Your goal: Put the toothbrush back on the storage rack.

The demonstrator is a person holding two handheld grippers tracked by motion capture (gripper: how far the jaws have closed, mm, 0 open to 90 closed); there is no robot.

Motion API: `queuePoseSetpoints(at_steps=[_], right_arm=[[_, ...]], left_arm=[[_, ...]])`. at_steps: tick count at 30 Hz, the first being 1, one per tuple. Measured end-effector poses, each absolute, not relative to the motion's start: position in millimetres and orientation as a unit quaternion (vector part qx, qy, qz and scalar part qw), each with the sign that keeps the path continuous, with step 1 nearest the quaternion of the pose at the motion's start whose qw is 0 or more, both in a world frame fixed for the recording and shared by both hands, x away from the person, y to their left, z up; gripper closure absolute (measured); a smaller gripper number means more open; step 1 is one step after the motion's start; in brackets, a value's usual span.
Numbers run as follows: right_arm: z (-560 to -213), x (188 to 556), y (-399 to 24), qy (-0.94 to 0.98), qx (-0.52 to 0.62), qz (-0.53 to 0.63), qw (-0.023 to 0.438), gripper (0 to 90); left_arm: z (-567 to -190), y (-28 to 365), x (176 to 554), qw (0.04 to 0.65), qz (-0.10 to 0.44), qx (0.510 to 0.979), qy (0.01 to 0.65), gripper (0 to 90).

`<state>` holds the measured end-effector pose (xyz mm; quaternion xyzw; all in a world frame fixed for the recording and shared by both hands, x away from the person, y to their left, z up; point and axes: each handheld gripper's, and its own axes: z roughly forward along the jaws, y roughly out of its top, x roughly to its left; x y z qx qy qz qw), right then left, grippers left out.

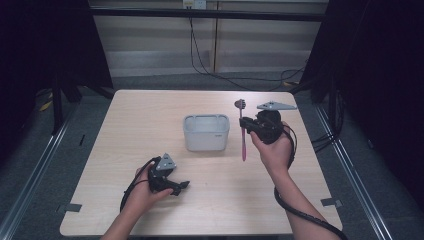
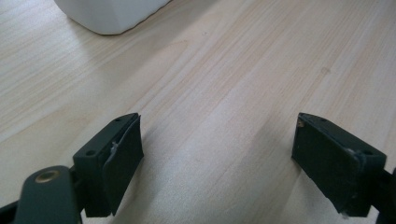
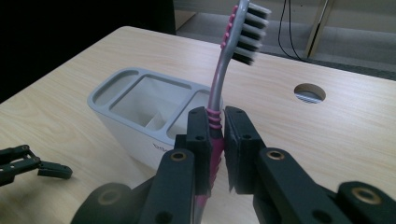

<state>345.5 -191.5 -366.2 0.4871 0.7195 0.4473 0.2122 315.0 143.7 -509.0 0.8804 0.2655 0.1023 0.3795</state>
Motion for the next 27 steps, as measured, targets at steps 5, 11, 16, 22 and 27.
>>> queuePoseSetpoints(at_steps=[5, 11, 16, 22, 27], right_arm=[[-360, 349, -189, 0.717, 0.483, 0.451, 0.219, 81.7], [-353, 352, -186, 0.715, 0.478, 0.458, 0.225, 81.7], [-350, 355, -183, 0.713, 0.475, 0.462, 0.231, 81.7], [-346, 358, -180, 0.708, 0.471, 0.467, 0.24, 81.8], [-342, 361, -178, 0.705, 0.47, 0.47, 0.246, 81.7]], left_arm=[[-509, 143, 315, 0.382, 0.102, 0.879, 0.268, 15.8], [-509, 143, 315, 0.381, 0.103, 0.879, 0.267, 15.8], [-509, 143, 315, 0.382, 0.103, 0.879, 0.268, 15.8], [-509, 143, 315, 0.381, 0.104, 0.879, 0.266, 15.8], [-509, 144, 315, 0.381, 0.104, 0.879, 0.266, 15.8]])
